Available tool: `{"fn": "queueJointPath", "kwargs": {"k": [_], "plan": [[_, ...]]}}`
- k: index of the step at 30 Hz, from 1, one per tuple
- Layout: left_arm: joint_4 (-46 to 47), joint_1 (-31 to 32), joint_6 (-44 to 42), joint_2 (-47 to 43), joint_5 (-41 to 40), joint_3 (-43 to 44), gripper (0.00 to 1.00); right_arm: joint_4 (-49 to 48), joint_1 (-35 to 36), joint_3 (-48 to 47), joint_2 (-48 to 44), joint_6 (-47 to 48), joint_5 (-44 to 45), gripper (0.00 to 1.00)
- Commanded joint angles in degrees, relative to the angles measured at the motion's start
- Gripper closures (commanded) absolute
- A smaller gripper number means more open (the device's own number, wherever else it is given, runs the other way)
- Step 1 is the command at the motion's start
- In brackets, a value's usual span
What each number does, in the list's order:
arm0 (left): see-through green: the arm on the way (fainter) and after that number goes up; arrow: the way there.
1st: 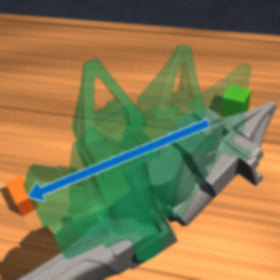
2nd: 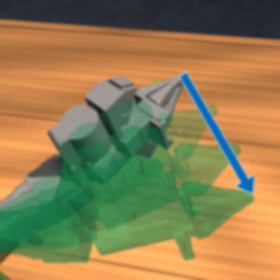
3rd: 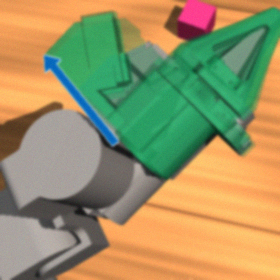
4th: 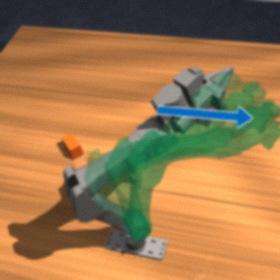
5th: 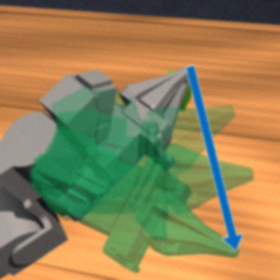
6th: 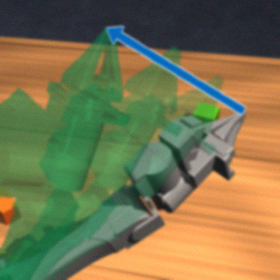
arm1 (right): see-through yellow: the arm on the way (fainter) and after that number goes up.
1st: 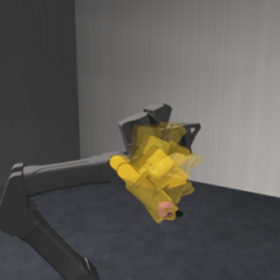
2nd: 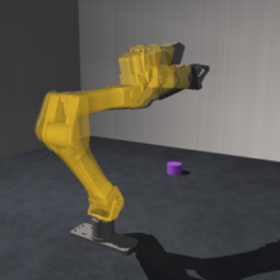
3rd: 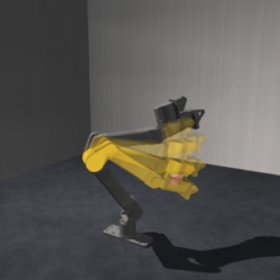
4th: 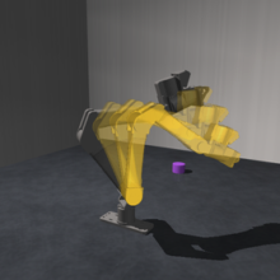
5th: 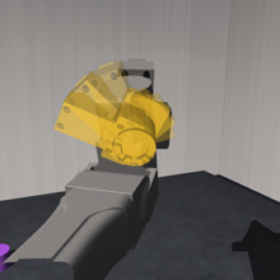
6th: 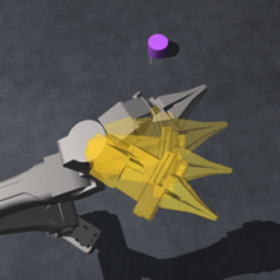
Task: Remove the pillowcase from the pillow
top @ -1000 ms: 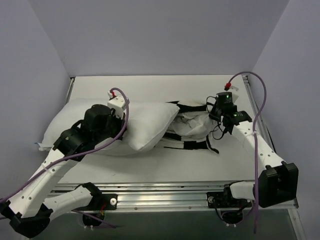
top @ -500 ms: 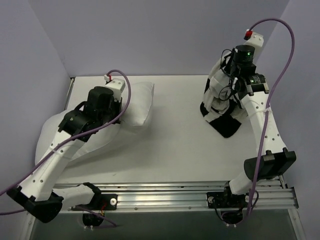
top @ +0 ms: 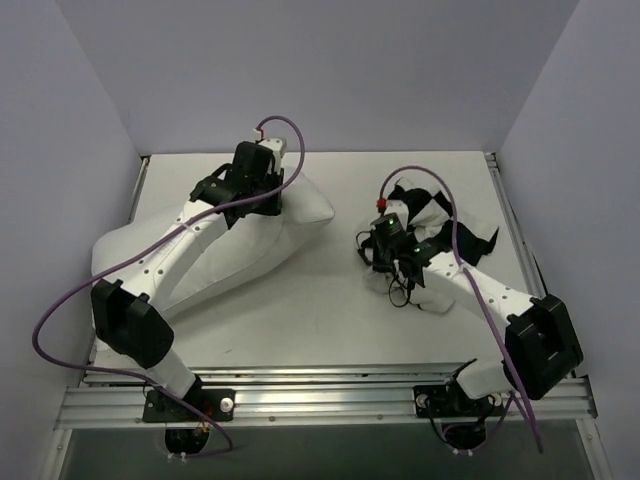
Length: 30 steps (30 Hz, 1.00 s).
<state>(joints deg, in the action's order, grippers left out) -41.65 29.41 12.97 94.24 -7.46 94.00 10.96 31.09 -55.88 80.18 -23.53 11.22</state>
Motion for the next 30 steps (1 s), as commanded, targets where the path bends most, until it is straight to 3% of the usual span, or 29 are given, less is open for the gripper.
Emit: {"fn": "queueJointPath", "kwargs": {"k": [1, 2, 5, 10, 12, 20, 30], "plan": [[7.98, -0.32, 4.25, -8.97, 1.05, -0.82, 0.61, -0.59, 6.60, 7.08, -8.19, -8.89, -1.98, 0.83], [8.25, -0.32, 4.95, -12.55, 0.70, -3.70, 0.48, -0.24, 7.92, 8.75, -10.98, -10.03, -2.43, 0.78], [7.38, -0.32, 5.75, -20.28, -0.27, -8.81, 0.30, 2.65, 11.18, 11.93, -17.76, -13.20, -3.22, 0.55], [2.02, -0.40, 6.19, -31.38, -4.56, -13.04, 0.08, 10.03, 11.18, 4.32, -25.07, -10.41, -0.60, 0.22], [-0.78, -0.49, 5.84, -35.43, -6.24, -13.14, 0.03, 14.32, 11.01, -0.17, -24.64, -8.56, 3.26, 0.16], [-10.81, -0.67, 3.55, -43.77, -14.94, -7.61, 0.06, 24.80, 10.66, -22.05, -21.82, -2.67, 24.53, 0.02], [-19.69, -0.67, 1.44, -54.41, -25.05, 1.36, 0.06, 27.71, 10.66, -28.15, -33.59, 1.55, 35.97, 0.00]]}}
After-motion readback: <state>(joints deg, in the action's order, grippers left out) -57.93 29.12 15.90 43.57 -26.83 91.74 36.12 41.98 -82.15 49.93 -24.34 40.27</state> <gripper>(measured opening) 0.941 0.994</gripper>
